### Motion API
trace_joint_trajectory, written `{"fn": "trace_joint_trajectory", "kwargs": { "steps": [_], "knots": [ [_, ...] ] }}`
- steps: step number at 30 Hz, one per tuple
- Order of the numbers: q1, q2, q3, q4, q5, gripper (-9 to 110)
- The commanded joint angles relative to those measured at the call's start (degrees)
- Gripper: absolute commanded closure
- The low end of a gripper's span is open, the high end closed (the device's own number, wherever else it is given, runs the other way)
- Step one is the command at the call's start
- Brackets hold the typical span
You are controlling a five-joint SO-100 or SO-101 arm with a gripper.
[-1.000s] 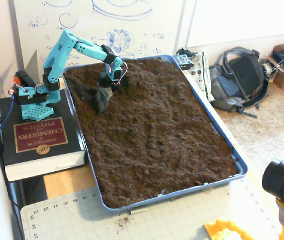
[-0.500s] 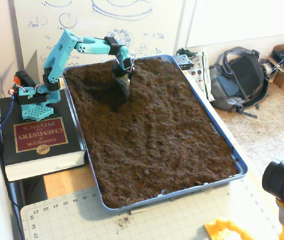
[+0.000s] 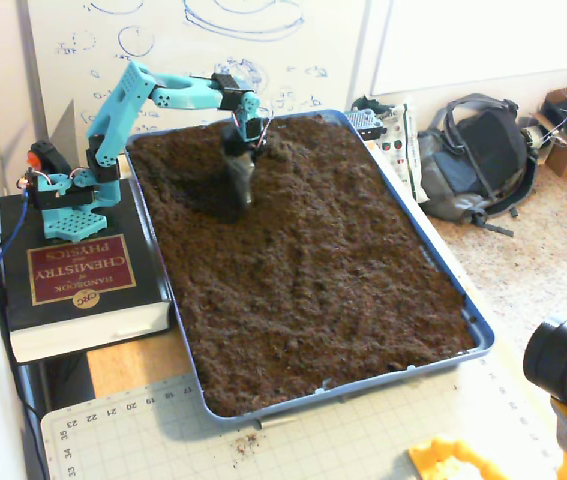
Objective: Build a berm.
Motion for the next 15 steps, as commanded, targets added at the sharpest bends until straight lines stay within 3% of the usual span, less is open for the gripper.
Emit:
{"fn": "trace_joint_trajectory", "kwargs": {
  "steps": [1,6,11,15],
  "knots": [
    [1.93,10.90,-1.41,13.18,-0.53,101],
    [2.99,12.39,-1.14,27.86,0.18,101],
    [7.03,12.74,3.16,27.95,0.09,101],
    [8.79,12.92,6.68,21.01,-0.70,101]
  ]
}}
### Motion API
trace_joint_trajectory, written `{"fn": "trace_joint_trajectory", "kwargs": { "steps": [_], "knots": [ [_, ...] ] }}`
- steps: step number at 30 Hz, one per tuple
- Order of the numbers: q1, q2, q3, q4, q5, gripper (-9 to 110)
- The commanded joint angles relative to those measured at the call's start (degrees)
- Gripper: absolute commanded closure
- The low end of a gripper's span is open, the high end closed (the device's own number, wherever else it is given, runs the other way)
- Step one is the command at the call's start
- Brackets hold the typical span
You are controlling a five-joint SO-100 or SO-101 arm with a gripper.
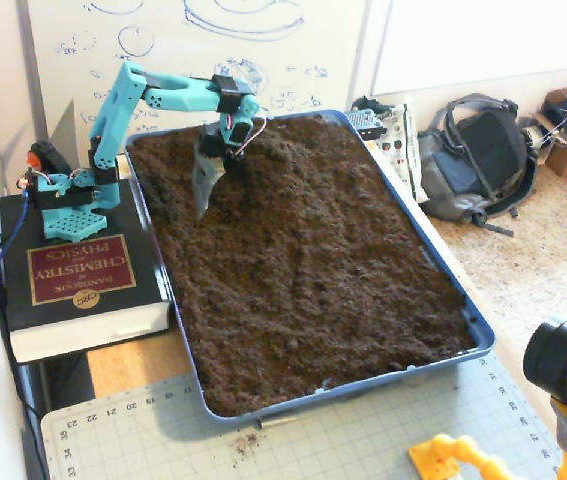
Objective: Build a berm.
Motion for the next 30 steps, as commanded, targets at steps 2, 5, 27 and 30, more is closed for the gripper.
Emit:
{"fn": "trace_joint_trajectory", "kwargs": {
  "steps": [2,5,27,30],
  "knots": [
    [1.76,7.12,3.52,-6.86,-0.70,101],
    [1.76,7.21,6.77,-13.01,-1.76,101],
    [18.28,6.33,20.39,-21.80,-17.93,101],
    [18.46,4.48,20.30,-28.13,-19.95,101]
  ]
}}
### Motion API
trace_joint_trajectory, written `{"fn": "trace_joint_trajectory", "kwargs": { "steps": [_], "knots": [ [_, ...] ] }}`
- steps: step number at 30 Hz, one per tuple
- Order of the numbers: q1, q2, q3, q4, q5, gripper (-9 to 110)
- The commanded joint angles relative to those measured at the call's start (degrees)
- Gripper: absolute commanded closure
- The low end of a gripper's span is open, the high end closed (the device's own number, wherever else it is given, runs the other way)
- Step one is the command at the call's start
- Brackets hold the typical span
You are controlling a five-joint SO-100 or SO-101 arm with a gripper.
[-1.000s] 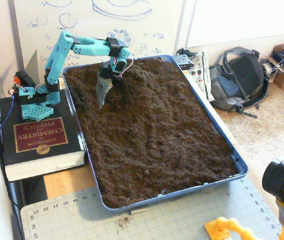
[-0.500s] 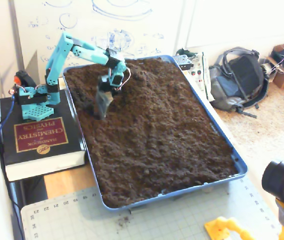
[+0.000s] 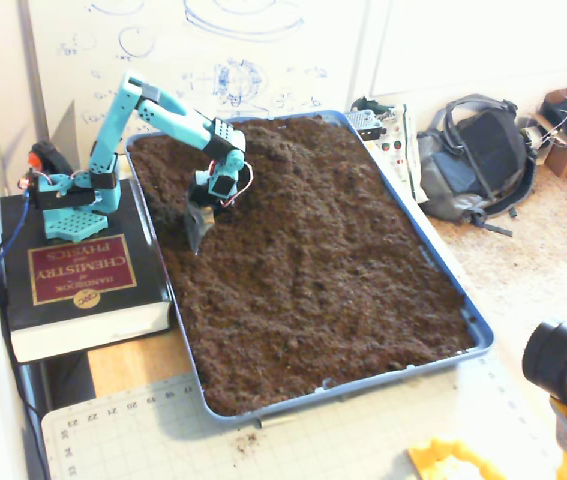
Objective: Build a berm.
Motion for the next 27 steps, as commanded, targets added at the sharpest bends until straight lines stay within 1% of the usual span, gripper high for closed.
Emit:
{"fn": "trace_joint_trajectory", "kwargs": {
  "steps": [1,7,11,27],
  "knots": [
    [1.14,2.02,-0.79,-6.86,-2.37,101],
    [1.05,-1.14,-1.49,-16.88,-4.57,101],
    [0.53,-1.14,-1.67,-20.04,-5.54,101],
    [-1.58,-2.90,-16.00,-20.13,-5.89,101]
  ]
}}
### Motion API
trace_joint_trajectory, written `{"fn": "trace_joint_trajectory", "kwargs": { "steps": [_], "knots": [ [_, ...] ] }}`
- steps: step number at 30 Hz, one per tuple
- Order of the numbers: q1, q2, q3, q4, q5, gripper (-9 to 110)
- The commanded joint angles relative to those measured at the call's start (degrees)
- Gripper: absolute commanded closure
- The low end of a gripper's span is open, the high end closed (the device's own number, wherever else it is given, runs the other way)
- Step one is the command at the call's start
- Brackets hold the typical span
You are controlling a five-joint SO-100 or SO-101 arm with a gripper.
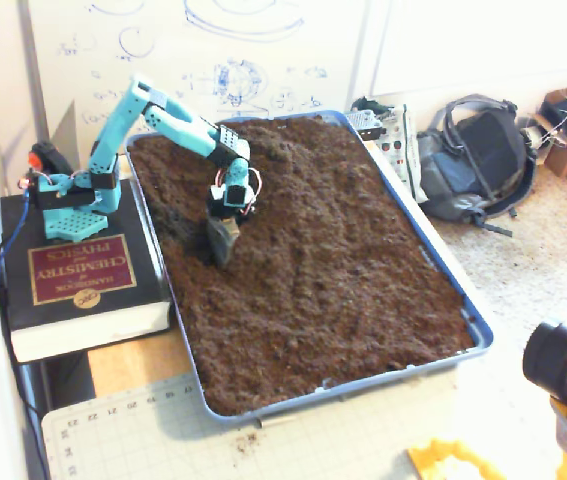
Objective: Build a berm.
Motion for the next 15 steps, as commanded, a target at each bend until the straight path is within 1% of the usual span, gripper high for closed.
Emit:
{"fn": "trace_joint_trajectory", "kwargs": {
  "steps": [1,15],
  "knots": [
    [-1.23,2.64,-10.20,-3.69,-0.79,101],
    [-2.72,3.43,-17.58,-3.69,-0.09,101]
  ]
}}
